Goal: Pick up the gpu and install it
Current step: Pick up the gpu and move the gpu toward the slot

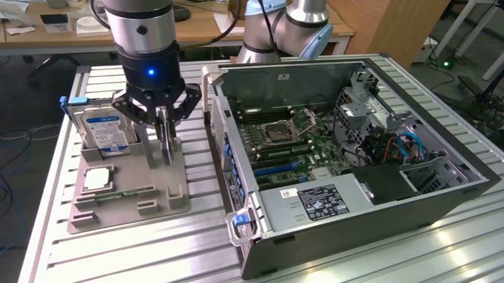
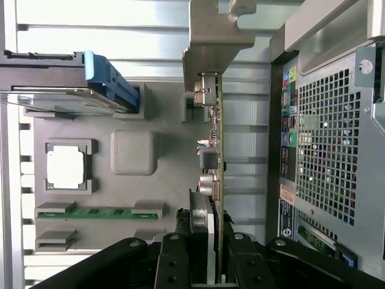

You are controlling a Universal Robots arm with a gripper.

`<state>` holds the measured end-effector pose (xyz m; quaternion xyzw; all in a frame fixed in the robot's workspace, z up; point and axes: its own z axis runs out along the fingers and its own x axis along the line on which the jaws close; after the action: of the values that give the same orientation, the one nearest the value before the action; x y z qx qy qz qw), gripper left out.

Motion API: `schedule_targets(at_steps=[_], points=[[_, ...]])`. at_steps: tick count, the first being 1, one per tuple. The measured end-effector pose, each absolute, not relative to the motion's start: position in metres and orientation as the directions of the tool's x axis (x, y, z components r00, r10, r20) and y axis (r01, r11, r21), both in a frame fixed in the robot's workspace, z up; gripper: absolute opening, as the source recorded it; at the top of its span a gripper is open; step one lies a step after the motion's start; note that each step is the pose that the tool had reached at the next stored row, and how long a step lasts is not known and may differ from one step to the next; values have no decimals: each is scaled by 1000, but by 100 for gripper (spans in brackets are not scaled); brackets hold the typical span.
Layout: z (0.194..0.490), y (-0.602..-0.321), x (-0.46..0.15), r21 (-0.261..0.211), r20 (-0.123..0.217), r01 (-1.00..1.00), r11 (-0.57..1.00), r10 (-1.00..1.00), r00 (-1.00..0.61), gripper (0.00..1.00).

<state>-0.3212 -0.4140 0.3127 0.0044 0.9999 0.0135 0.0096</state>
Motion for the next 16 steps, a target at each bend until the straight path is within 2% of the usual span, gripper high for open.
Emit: schedule_targets(at_steps=[16], points=[[325, -414, -321, 27, -19, 9, 1000, 9, -1000, 28]])
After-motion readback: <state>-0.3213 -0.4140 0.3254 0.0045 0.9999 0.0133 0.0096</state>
